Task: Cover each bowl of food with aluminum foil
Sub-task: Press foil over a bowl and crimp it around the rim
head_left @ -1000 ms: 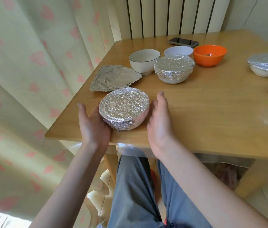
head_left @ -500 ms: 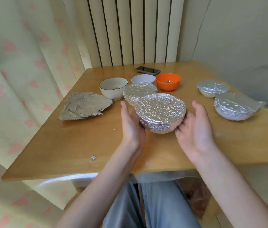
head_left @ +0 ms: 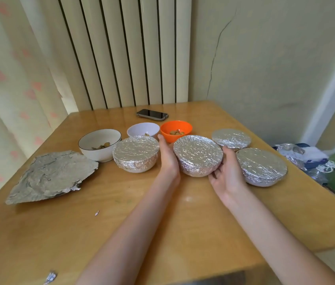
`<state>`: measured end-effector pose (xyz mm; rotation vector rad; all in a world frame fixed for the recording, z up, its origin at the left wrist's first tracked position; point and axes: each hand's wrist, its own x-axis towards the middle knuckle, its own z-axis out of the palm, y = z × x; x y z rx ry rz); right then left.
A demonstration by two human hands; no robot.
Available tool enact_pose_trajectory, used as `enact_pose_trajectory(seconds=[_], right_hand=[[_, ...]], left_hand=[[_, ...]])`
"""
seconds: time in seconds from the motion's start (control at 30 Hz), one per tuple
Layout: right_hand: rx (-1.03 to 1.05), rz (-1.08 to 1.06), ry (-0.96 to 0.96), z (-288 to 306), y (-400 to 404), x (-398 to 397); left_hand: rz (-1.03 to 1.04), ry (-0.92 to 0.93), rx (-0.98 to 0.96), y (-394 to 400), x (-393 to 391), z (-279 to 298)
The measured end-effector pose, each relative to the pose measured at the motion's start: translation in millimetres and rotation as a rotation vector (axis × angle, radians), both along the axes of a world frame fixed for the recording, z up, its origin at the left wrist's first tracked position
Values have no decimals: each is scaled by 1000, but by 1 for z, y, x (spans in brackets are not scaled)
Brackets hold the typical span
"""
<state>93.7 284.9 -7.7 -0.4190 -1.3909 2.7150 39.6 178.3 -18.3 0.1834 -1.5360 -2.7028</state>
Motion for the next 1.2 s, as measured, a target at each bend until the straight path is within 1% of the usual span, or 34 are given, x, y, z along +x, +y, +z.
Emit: enact_pose_trajectory(seconds=[0.2,0.27,0.33,0.43,0.5,0.6,0.73,0.83,0.93,1.03,1.13,1.17,1.2], right_hand=[[-93,-21,-7,-13,2,-6],[-104,-43,-7,-14,0,-5],[-106,-80,-22,-14,-2,-3],[-121,-101,-50,-14,-4,-1],[-145,-63,-40,-16,-8,0],[-138,-42,-30,-15,-10,0],[-51,-21,-65,-13,0,9],[150,-54,-61,-20,2,20],[382,-124,-20,-25,-4,31],[555,-143,92,-24,-16,36],[715,-55,226,-19,-43,35],[778,6,276,-18,-55,34],[845,89,331,-17,-68,34]], left_hand=[[-16,-125,86,-5,-14,-1],[-20,-141,100,-8,-18,-3],[16,-151,96,-11,-17,-6],[131,-156,100,-4,-8,-12],[107,-131,119,7,-1,-13],[67,-178,155,14,9,-8],[117,-252,125,11,31,8],[71,-285,91,3,61,19],[117,-271,18,-18,81,21],[135,-184,-158,-45,97,20],[228,-35,-429,-84,110,19],[281,27,-551,-101,112,16],[337,76,-714,-122,112,12]])
